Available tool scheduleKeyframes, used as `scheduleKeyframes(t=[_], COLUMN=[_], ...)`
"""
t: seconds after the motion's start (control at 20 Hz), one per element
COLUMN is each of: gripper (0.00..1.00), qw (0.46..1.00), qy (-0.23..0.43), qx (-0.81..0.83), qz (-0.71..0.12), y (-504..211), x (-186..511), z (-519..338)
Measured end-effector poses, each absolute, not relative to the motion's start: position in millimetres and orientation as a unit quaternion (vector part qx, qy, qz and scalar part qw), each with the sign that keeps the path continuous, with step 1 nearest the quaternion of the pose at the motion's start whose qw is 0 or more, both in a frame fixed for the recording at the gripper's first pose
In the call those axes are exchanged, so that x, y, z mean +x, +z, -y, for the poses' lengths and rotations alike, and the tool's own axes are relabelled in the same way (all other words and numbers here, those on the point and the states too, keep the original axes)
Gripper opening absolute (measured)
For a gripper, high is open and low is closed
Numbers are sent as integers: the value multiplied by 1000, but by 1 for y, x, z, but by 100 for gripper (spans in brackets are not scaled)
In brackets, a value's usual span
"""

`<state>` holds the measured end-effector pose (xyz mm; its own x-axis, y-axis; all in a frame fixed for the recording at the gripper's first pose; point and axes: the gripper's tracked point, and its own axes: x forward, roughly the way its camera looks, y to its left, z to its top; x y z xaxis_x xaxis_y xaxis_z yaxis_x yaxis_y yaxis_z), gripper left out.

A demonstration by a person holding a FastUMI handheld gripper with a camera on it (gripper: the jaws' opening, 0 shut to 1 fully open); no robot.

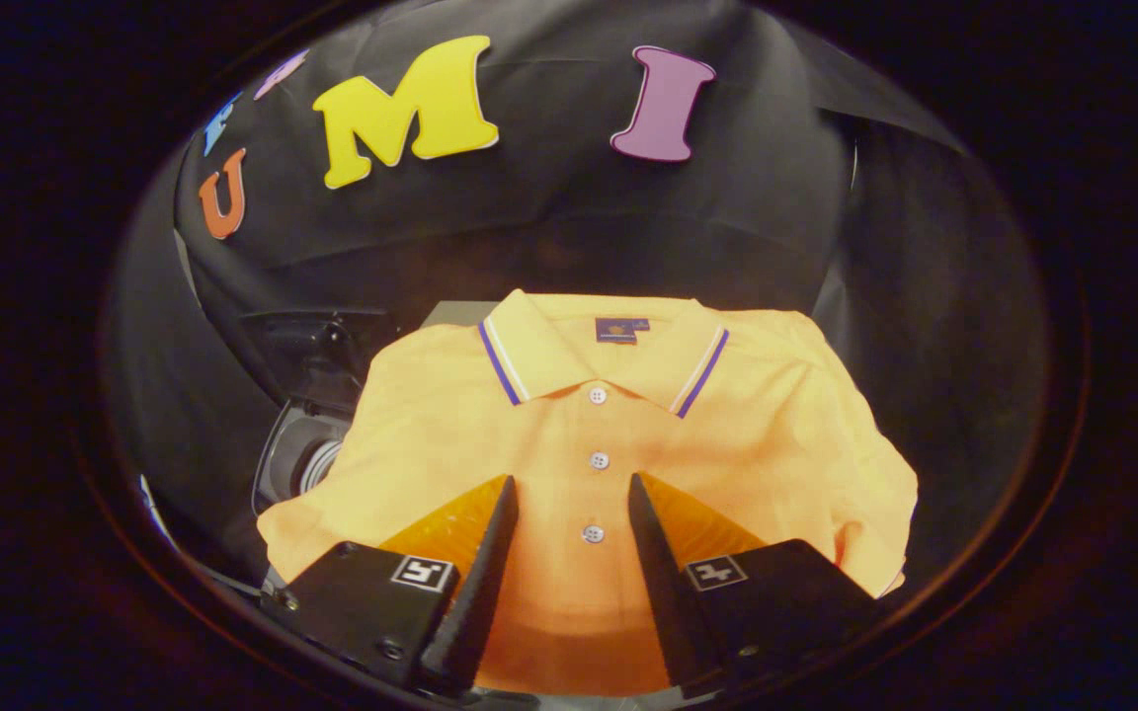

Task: Put the clothes into the washing machine and then close the washing machine lid.

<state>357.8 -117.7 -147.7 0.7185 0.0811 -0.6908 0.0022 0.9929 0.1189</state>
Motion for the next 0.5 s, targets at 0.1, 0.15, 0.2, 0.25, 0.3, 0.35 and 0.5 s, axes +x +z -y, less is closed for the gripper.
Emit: scheduleKeyframes(t=[0.1,0.15,0.2,0.25,0.3,0.35,0.5], gripper=[41,25,10,7,7,7,7], qw=[929,931,932,932,932,932,932], qy=[27,24,20,18,18,18,16], qx=[63,73,77,78,77,78,77], qz=[-364,-357,-353,-353,-353,-354,-353], y=[-149,-145,-146,-147,-146,-145,-145], x=[356,355,356,354,354,354,355], z=[114,112,112,112,112,112,112])
